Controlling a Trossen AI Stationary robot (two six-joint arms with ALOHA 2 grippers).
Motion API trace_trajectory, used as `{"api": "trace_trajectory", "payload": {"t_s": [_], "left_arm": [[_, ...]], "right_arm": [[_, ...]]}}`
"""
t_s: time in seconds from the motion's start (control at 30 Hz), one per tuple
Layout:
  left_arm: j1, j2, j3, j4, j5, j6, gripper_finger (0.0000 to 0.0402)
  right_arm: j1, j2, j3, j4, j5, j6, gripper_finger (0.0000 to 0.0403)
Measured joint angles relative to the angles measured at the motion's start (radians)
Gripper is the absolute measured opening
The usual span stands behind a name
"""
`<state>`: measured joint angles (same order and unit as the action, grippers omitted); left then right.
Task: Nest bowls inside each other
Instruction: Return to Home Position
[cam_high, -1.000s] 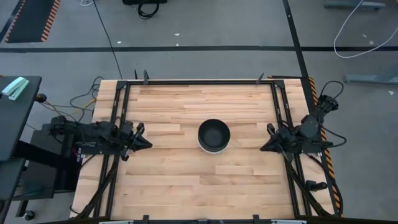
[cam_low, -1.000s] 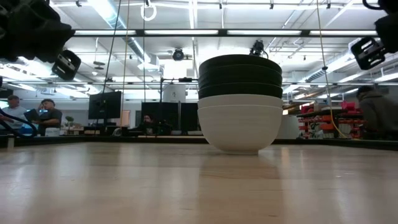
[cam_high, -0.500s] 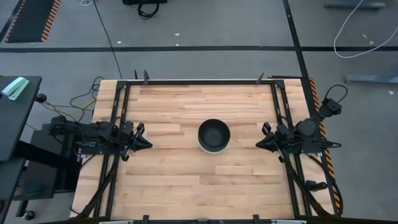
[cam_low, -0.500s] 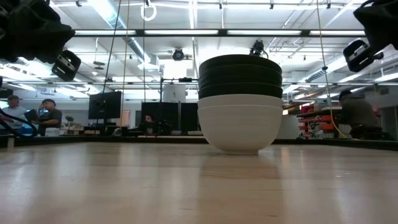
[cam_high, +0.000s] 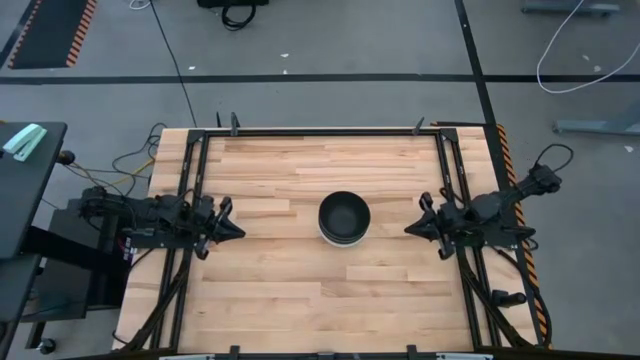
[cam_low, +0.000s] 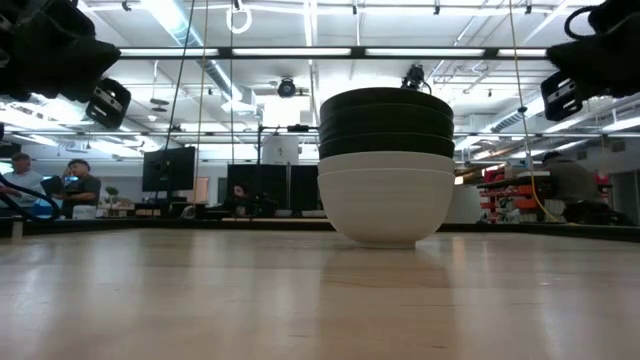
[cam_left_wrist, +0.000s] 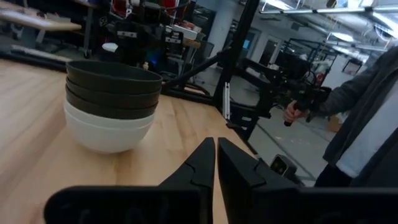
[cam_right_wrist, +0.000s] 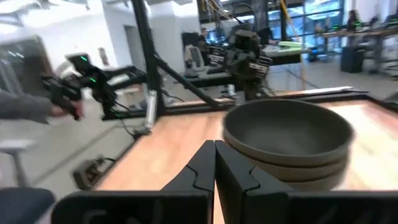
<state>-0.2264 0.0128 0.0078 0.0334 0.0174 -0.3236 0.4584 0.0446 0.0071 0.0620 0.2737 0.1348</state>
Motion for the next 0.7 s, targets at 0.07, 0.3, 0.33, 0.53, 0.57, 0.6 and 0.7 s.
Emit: {"api": "trace_trajectory", "payload": {"t_s": [0.07,0.3,0.33,0.53,0.57,0.6,0.7], "left_arm": [[0.000,0.000,0.000,-0.001,0.000,0.040,0.0023],[0.000,0.000,0.000,-0.002,-0.001,0.108,0.0032],[0.000,0.000,0.000,-0.002,0.000,0.109,0.0033],[0.000,0.000,-0.001,0.005,0.002,0.107,0.0035],[0.000,0.000,-0.001,0.005,0.002,0.108,0.0034],[0.000,0.000,-0.001,0.006,0.002,0.107,0.0032],[0.000,0.000,-0.001,0.008,0.002,0.107,0.0028]], "right_arm": [[-0.032,0.021,0.000,0.000,0.000,-0.025,0.0014],[-0.171,0.103,0.000,0.000,0.001,-0.048,0.0014],[-0.189,0.112,0.000,0.000,0.001,-0.051,0.0014],[-0.264,0.127,0.000,0.001,0.001,-0.056,0.0014],[-0.272,0.127,0.000,0.001,0.001,-0.057,0.0014],[-0.279,0.127,0.000,0.004,0.001,-0.058,0.0014],[-0.300,0.127,0.000,0.031,0.001,-0.059,0.0014]]}}
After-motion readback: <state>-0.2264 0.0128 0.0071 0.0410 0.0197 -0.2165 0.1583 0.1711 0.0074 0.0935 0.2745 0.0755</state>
